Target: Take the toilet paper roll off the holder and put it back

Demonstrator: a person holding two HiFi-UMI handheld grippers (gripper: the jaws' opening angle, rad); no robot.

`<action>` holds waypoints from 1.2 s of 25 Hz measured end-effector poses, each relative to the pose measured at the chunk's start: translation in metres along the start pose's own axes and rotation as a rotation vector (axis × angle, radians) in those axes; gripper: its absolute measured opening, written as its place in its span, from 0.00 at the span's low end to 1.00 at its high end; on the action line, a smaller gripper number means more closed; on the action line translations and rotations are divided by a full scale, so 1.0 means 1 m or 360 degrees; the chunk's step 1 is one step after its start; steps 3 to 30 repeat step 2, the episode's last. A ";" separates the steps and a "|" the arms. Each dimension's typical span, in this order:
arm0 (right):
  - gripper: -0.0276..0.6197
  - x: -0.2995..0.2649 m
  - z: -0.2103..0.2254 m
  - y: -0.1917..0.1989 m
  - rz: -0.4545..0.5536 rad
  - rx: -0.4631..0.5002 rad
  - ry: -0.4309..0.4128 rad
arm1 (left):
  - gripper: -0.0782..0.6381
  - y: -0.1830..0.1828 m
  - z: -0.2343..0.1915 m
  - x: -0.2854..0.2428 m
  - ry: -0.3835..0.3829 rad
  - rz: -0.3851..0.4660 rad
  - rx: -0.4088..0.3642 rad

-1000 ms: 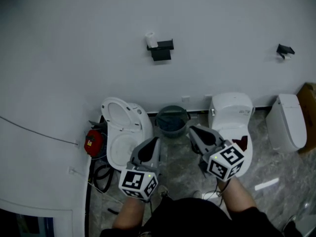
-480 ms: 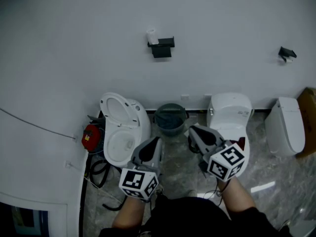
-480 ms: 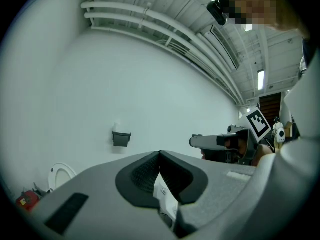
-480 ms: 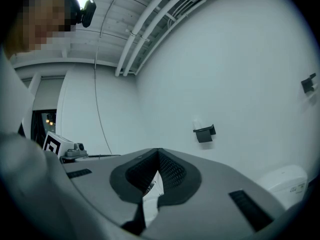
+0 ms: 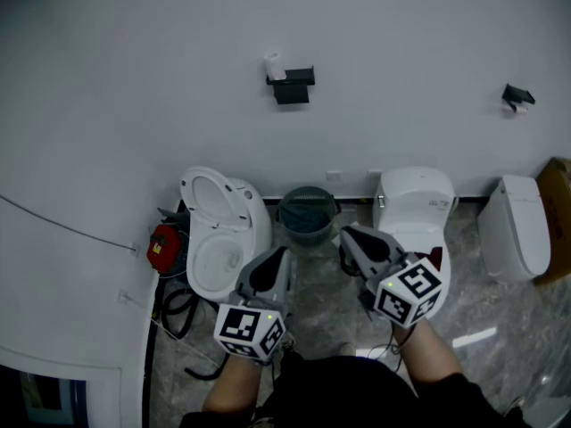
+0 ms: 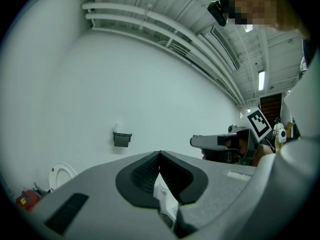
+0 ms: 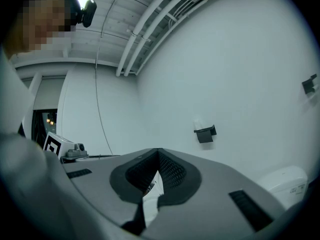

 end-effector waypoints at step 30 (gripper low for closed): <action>0.04 0.000 0.001 -0.001 -0.0001 0.0000 0.0000 | 0.12 0.000 0.001 -0.001 0.0001 -0.0005 0.0001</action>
Point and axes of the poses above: the fingertips, and each gripper's own axes: x backward along the fingers, z to its right, y out of its underside, the point moved 9 cm from there along x, backward along the fingers, and after that the axes turned 15 degrees about x, right-handed, at the moved point
